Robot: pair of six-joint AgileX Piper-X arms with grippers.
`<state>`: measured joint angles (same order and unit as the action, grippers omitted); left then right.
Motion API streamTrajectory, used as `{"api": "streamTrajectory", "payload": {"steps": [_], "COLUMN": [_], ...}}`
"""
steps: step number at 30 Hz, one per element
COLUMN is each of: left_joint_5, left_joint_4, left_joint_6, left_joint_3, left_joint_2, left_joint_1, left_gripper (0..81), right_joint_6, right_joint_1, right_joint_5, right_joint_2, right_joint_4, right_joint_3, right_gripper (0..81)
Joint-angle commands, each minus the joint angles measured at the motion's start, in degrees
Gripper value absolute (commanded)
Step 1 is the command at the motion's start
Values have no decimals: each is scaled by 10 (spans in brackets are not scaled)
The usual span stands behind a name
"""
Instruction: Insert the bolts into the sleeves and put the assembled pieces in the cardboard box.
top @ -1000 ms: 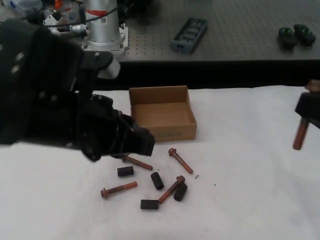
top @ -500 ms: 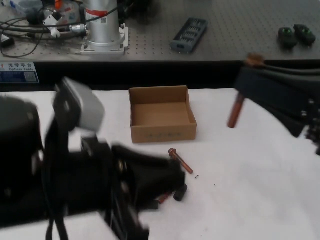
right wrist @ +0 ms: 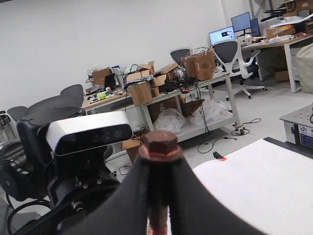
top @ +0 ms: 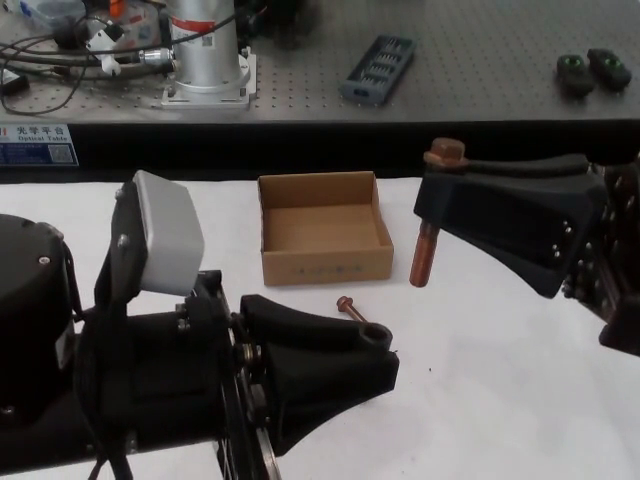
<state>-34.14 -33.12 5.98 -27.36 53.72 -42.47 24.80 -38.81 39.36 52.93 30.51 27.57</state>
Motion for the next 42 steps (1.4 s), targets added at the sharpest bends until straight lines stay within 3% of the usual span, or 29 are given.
{"api": "streamTrajectory", "payload": {"steps": [1, 14, 42], "left_joint_5": [-29, -52, -52], "left_joint_4": [-20, -22, -120], "left_joint_6": [-9, -7, 18], "left_joint_3": [-5, -5, -5], "left_joint_2": [-4, -4, -5], "left_joint_1": [-2, -2, -2], "left_gripper": [6, 6, 6], "right_joint_6": [0, 0, -17], "right_joint_1": [-7, -60, -62], "right_joint_5": [15, 15, 11], "right_joint_2": [-2, -2, -2], "right_joint_4": [11, 6, -41], "right_joint_3": [0, 0, 0], "right_gripper": [39, 39, 39]}}
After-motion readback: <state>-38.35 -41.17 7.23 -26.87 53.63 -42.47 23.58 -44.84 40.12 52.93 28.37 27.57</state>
